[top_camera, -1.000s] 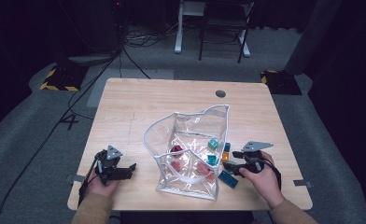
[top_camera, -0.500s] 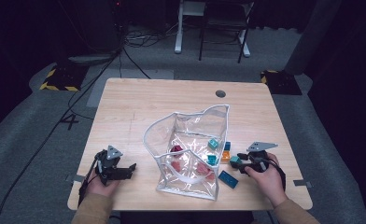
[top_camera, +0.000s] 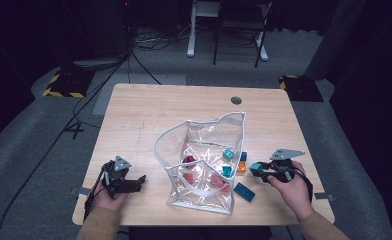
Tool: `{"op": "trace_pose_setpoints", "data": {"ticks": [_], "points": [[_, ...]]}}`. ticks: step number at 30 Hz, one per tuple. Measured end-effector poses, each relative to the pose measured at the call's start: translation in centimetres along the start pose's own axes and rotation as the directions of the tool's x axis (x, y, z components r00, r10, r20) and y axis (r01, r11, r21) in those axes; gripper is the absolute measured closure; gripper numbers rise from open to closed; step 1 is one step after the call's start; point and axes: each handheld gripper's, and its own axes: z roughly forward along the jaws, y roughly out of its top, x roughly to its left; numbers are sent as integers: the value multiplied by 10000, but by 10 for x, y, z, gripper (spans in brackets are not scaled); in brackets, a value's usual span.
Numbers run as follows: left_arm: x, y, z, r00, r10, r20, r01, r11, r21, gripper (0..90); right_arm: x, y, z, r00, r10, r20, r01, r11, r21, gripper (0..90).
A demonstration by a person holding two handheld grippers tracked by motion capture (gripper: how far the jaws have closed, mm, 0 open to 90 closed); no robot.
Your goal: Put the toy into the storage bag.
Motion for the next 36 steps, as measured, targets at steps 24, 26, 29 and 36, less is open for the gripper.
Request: {"op": "trace_pose_setpoints", "data": {"ticks": [24, 26, 29, 36], "points": [[0, 0, 0, 10000, -4, 2, 4, 10000, -7, 121, 7, 59, -61, 9982, -534, -259, 513, 9957, -777, 591], [0, 0, 0, 10000, -5, -2, 5, 10000, -2, 121, 8, 64, -66, 9979, -593, -272, 568, 9948, -850, 591], [0, 0, 0, 10000, 0, 1, 0, 10000, 2, 121, 10, 73, -73, 9973, -649, -345, 613, 9933, -984, 591], [0, 0, 0, 10000, -2, 2, 2, 10000, 2, 121, 12, 88, -85, 9965, -667, -494, 604, 9910, -1193, 590]]}}
